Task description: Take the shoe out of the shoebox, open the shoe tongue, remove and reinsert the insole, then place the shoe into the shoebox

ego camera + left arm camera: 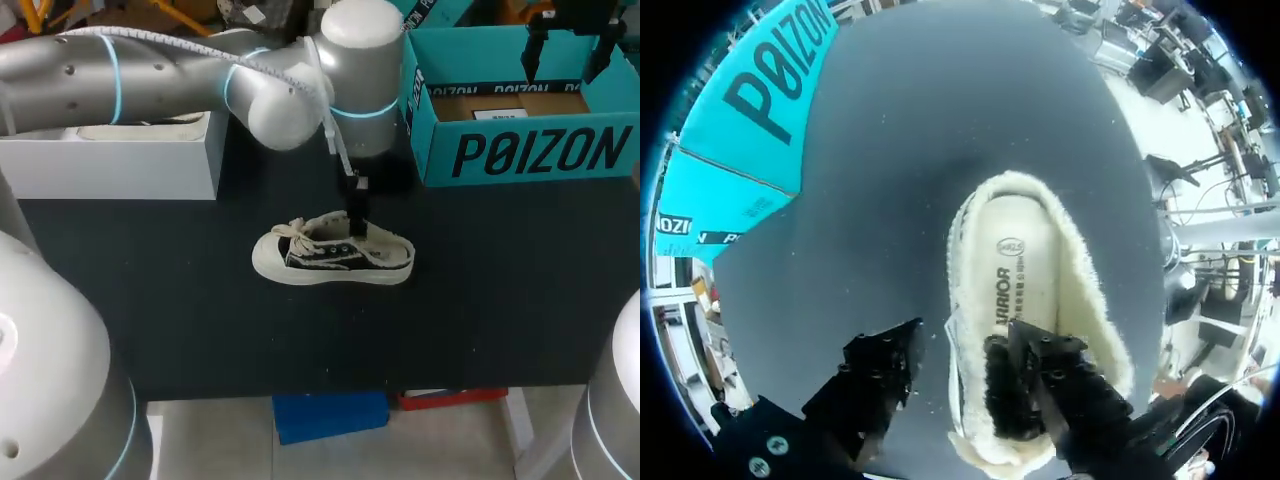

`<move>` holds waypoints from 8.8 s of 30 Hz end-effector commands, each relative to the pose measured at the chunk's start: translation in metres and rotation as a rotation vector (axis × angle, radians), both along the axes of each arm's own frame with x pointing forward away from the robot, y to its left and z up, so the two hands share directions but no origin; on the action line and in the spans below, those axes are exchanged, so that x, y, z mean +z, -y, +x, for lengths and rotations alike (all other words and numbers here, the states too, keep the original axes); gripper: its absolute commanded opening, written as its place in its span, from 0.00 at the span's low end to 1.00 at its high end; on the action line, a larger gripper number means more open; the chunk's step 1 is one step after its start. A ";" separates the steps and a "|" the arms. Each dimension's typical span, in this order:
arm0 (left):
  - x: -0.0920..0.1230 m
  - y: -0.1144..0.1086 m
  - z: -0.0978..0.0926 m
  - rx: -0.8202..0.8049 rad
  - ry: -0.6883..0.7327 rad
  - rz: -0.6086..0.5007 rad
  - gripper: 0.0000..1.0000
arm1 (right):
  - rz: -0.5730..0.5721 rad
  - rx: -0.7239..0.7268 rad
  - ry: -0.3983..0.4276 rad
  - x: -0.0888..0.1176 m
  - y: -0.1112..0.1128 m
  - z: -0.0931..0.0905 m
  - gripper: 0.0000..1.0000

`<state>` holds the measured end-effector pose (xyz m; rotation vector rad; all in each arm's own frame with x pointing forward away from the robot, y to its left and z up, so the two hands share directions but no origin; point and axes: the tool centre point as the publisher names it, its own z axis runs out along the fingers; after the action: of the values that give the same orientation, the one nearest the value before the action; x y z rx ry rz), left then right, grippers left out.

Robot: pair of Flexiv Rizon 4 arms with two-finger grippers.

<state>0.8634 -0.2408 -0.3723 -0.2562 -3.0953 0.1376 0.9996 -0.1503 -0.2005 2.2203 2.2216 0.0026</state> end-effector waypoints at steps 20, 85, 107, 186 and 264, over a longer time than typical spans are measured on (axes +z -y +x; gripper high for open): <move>0.155 -0.163 -0.043 0.046 -0.025 -0.659 1.00 | -0.001 0.000 -0.001 0.000 0.000 0.000 1.00; 0.147 -0.189 -0.045 0.015 0.000 -0.646 1.00 | 0.191 1.220 0.142 0.002 -0.241 -0.192 1.00; 0.147 -0.189 -0.045 0.015 0.000 -0.646 1.00 | 0.262 1.440 0.400 -0.029 -0.250 -0.195 1.00; 0.147 -0.189 -0.045 0.015 0.000 -0.646 1.00 | 0.753 1.295 0.866 -0.234 -0.265 -0.169 1.00; 0.074 -0.052 -0.047 1.237 -0.062 0.326 1.00 | 0.736 1.325 0.836 -0.237 -0.269 -0.167 0.00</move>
<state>0.8115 -0.1776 -0.2972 1.5774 -2.6737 -0.1030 0.8327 0.1168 -0.4371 0.1383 2.6806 1.5107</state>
